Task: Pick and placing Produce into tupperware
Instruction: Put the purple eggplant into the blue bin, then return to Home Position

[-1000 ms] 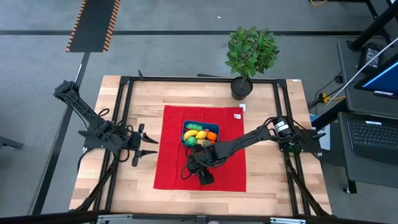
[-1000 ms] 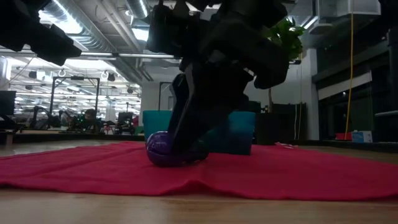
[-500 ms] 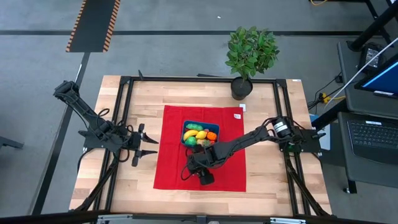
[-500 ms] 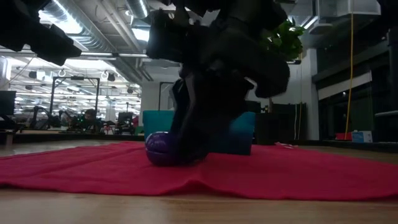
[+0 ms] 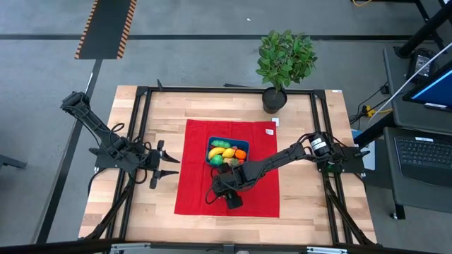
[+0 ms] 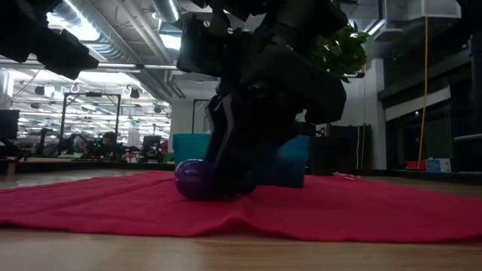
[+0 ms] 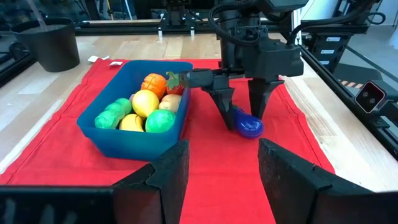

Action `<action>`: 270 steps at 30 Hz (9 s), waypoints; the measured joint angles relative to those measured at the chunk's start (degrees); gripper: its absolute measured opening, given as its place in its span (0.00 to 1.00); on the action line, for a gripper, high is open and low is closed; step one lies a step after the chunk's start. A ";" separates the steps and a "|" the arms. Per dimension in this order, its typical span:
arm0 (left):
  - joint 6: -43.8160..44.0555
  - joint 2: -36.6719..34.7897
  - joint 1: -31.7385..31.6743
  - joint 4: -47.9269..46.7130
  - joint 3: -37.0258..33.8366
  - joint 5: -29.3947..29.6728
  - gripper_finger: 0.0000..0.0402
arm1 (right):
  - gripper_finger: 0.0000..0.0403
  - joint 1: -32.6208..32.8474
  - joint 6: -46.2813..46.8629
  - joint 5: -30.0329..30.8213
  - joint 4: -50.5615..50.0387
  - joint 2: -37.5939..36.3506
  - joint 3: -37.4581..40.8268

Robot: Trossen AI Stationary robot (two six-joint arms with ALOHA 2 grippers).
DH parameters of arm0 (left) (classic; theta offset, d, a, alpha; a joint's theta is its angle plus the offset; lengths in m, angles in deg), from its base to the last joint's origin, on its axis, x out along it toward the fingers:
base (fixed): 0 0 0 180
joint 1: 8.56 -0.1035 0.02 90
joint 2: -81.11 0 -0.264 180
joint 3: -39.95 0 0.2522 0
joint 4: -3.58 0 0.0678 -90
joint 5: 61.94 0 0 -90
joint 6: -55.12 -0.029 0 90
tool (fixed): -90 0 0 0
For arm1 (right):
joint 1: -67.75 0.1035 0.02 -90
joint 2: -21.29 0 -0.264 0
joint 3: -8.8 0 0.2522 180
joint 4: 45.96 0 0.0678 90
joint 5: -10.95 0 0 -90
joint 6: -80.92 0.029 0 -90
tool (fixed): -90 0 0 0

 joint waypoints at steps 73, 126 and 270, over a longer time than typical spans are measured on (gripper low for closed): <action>-2.18 0.00 -0.09 -0.39 0.00 3.09 0.44 | 0.32 -9.22 9.11 2.42 47.25 -40.75 47.45; -1.90 0.00 -0.09 -0.42 0.00 10.11 0.44 | 0.32 -13.17 9.29 13.38 55.94 -41.27 55.67; -24.44 -28.70 -38.01 5.05 -12.98 -37.87 0.44 | 0.39 -8.54 1.11 2.65 66.13 -84.78 89.18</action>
